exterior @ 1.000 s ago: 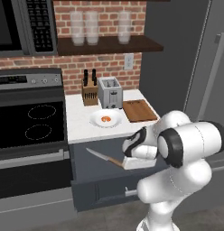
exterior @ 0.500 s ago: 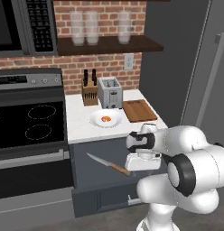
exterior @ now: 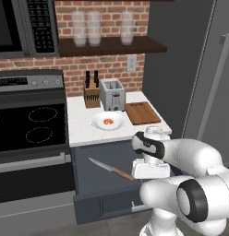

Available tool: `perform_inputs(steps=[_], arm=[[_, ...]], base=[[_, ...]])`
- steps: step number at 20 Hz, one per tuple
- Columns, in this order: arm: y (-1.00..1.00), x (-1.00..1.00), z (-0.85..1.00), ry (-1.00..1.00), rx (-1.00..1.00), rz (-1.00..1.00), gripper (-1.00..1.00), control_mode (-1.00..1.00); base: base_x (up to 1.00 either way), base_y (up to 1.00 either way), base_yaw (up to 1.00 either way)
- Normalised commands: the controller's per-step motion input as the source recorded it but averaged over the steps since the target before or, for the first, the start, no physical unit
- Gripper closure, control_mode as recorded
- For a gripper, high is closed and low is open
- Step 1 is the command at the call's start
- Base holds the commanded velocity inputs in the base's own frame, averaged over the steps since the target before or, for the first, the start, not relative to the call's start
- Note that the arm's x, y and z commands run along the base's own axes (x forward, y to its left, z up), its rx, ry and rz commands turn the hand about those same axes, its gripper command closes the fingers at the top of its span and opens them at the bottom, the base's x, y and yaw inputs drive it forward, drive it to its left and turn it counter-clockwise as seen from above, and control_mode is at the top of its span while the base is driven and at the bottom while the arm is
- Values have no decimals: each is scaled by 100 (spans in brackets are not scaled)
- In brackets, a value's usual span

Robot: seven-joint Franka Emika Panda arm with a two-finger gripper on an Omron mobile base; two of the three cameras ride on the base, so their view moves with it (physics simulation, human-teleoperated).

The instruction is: Pick up the knife from the drawer and place it on the cutting board. Then place the meat from the plate to the cutting board.

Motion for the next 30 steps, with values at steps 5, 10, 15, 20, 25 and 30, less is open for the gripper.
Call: perform_inputs(steps=[5,10,15,20,25,30], arm=[[0,11,41,-7,0,2,-100,-100],[0,32,57,-14,0,10,-100,-100],[16,44,-2,-14,-1,12,-100,-100],[34,42,-62,-8,-4,13,-100,-100],[13,59,-31,-10,0,15,-100,-100],[0,81,-6,-1,0,9,-100,-100]], base=[[0,0,0],[0,0,0],[0,0,0],[0,0,0],[0,0,0],[0,0,0]])
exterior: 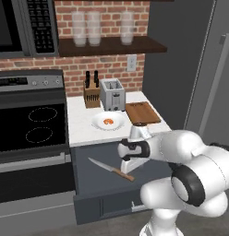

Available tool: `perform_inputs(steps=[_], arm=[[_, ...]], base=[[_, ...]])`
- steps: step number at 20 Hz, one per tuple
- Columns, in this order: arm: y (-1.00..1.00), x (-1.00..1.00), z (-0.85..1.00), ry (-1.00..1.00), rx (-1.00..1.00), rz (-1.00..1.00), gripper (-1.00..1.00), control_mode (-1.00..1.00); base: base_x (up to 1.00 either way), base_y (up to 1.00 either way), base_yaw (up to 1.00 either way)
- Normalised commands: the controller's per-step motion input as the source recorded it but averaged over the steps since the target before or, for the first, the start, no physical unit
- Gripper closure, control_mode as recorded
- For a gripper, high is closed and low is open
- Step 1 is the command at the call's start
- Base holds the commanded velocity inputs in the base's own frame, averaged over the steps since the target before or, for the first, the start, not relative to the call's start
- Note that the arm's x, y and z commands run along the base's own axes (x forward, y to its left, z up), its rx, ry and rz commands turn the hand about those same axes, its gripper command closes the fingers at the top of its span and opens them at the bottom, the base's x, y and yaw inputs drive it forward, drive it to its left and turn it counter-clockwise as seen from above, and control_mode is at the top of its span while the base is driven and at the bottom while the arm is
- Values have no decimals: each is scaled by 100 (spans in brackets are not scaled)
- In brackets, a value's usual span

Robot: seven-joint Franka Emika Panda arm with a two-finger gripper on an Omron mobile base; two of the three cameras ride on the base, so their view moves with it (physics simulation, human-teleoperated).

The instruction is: Pick up the knife from the drawer and place it on the cutting board. Then place the meat from the plate to the cutting board.

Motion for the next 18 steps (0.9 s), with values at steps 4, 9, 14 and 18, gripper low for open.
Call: perform_inputs(steps=[4,9,14,18], arm=[[0,51,-23,0,0,4,-100,-100],[16,11,-73,-1,-9,0,-100,-100],[15,22,-48,-2,-3,0,-100,-100],[4,27,-18,-2,0,0,-100,-100]], base=[[0,0,0],[0,0,0],[0,0,0],[0,0,0]])
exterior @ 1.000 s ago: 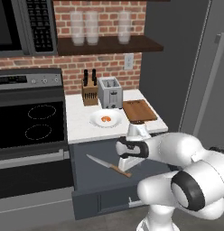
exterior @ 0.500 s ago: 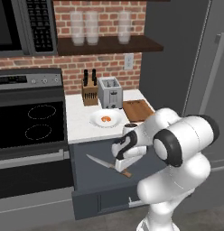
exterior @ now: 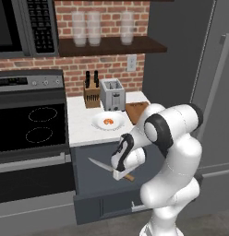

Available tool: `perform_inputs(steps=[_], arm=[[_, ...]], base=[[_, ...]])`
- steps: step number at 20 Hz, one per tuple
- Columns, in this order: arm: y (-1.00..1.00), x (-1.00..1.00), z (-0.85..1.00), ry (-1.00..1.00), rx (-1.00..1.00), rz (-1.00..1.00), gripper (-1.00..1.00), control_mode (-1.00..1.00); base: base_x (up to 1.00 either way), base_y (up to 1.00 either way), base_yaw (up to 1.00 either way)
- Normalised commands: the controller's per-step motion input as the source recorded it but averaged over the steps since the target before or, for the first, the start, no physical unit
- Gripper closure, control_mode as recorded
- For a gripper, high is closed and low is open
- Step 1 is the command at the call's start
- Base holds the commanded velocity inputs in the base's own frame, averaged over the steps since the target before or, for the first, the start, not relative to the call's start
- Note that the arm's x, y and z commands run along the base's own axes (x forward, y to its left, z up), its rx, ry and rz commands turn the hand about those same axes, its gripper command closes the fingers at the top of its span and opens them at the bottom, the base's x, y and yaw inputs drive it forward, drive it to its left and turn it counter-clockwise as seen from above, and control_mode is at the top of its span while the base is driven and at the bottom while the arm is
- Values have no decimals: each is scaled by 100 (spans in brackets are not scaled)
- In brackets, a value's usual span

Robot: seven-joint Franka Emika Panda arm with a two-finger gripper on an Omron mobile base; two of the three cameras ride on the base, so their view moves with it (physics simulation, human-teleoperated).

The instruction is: Pick up the knife from the drawer and place it on the cutting board. Then place the meat from the plate to the cutting board.

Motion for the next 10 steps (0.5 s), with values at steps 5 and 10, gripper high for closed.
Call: perform_inputs(steps=[5,10], arm=[[0,17,-14,-6,0,0,-100,-100],[0,21,-30,-2,0,0,-100,-100]], base=[[0,0,0],[0,0,0]])
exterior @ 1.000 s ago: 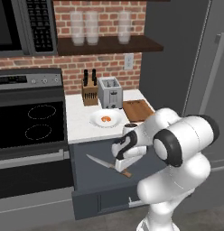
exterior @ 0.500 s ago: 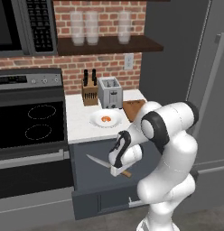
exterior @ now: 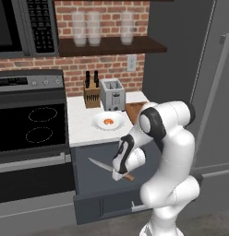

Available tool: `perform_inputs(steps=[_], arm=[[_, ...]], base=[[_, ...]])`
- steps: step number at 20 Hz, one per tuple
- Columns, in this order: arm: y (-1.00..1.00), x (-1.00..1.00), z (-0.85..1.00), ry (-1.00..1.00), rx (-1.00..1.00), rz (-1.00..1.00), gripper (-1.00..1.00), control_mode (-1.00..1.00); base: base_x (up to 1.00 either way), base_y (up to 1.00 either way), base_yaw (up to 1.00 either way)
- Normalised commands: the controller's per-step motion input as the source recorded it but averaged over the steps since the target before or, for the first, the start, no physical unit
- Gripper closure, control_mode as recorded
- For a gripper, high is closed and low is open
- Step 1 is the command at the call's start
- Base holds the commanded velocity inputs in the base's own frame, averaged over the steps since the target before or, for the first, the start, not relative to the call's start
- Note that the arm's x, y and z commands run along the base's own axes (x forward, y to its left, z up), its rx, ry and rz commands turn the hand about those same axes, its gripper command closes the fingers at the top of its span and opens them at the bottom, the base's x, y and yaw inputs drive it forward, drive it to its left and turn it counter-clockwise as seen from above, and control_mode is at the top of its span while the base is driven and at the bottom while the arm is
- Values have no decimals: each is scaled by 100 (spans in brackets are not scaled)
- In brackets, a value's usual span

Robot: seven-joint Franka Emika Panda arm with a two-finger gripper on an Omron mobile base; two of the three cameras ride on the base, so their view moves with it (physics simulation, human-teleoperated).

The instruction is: Pick up the knife from the drawer and place it on the cutting board. Then place the meat from the plate to the cutting board.

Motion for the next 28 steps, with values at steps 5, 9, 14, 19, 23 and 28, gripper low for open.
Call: perform_inputs(steps=[5,9,14,19,23,28], arm=[[-1,40,-28,0,0,0,-100,-100],[-3,22,-19,0,0,0,-100,-100],[-1,0,-26,0,0,0,-100,-100],[-5,-35,-43,-1,0,1,100,-100],[-9,-44,-38,-1,0,1,100,-100],[-5,-45,-40,-1,0,2,100,-100]], base=[[0,0,0],[0,0,0],[0,0,0],[0,0,0],[0,0,0],[0,0,0]])
